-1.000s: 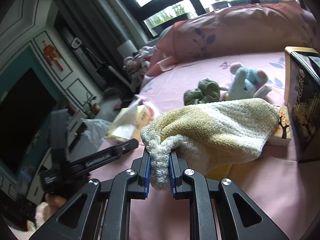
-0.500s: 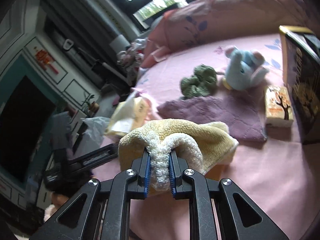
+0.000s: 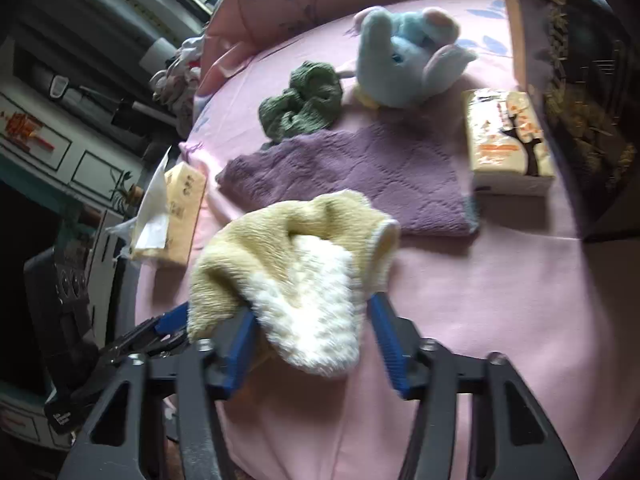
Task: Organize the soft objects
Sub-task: 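Lift the towel off the bed with the right gripper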
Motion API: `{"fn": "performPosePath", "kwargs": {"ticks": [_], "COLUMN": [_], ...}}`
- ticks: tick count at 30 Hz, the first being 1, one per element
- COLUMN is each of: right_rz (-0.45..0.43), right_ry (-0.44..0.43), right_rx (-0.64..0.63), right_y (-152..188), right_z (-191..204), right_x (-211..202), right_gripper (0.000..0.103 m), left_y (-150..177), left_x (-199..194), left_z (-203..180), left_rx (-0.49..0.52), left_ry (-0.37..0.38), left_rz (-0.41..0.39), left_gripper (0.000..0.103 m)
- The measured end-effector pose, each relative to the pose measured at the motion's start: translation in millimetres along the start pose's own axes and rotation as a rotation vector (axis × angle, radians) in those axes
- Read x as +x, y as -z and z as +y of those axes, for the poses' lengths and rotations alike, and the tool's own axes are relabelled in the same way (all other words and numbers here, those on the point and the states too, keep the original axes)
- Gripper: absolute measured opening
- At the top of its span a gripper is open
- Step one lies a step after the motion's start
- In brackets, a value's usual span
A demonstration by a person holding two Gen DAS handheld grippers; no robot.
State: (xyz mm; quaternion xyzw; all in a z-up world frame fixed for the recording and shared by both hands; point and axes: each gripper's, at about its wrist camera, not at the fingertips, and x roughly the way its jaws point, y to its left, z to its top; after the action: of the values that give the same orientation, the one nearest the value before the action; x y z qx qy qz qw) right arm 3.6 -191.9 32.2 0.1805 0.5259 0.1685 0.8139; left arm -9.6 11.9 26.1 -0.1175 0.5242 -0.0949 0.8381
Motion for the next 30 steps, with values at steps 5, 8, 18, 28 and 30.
{"fn": "performPosePath", "kwargs": {"ticks": [5,8,18,28,30], "right_rz": [-0.11,-0.152,-0.149,-0.031,-0.027], "right_ry": [0.103,0.047,-0.038,-0.111,-0.13], "right_rx": [0.045,0.044,-0.06,0.06,0.06], "right_y": [-7,-14,-17,-14,-13], "right_z": [-18,-16,16,-5,-7], "right_x": [-27,-35,-22,17,19], "right_gripper": [0.084,0.084,0.084,0.06,0.06], "left_y": [2,2,3,2,2], "left_x": [2,5,7,17,18], "left_z": [-9,-14,-23,-43,-45], "left_rx": [0.035,0.04,0.05,0.089,0.09], "left_ry": [0.003,-0.004,0.025,0.035,0.052], "left_rz": [0.005,0.006,0.001,-0.022,-0.022], "left_gripper": [0.075,0.078,0.079,0.075,0.07]}}
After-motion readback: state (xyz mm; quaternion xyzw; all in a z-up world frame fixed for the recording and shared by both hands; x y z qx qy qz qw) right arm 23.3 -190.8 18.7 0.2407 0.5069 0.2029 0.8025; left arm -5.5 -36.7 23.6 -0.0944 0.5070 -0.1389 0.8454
